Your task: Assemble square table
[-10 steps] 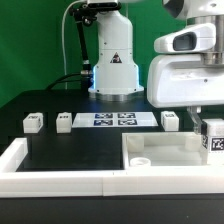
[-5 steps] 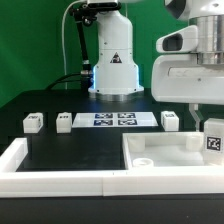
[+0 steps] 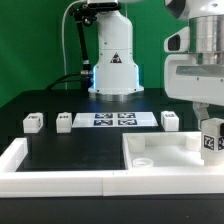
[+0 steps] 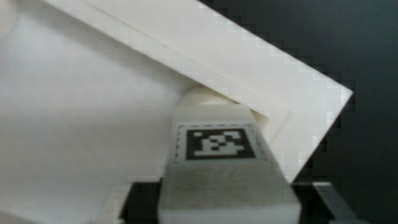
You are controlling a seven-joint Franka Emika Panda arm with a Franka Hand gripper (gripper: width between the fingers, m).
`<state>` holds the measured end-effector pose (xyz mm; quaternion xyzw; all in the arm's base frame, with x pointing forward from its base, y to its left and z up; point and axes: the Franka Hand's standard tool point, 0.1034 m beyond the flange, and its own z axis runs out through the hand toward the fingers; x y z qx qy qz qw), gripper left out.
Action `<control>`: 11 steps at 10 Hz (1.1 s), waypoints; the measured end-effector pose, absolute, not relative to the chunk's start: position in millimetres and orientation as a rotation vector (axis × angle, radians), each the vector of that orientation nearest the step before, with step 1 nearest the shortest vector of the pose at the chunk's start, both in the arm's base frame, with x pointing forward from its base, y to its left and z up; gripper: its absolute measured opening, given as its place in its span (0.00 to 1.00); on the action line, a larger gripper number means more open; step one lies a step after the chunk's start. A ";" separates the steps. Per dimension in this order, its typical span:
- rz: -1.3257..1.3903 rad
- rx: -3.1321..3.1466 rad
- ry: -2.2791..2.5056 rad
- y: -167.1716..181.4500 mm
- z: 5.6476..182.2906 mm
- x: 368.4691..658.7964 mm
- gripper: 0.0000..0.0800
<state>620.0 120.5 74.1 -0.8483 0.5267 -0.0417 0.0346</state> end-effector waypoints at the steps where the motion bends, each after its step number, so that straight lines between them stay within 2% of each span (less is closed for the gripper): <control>1: -0.125 -2.581 1.658 120.7 74.1 620.0 0.37; 2: -0.118 -2.534 1.719 121.2 74.0 619.9 0.37; 3: -0.118 -2.544 1.705 121.6 73.7 619.7 0.46; 4: -0.120 -2.581 1.650 121.6 73.7 619.7 0.68; 5: -0.122 -2.610 1.607 121.7 73.7 619.6 0.68; 6: -0.125 -2.657 1.532 122.6 73.7 619.5 0.77; 11: -0.151 -3.007 0.715 117.5 73.5 620.5 0.81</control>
Offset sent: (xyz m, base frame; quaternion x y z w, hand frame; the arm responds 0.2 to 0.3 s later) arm 0.0000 0.0000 0.0000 0.0000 0.0000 -0.0650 0.9979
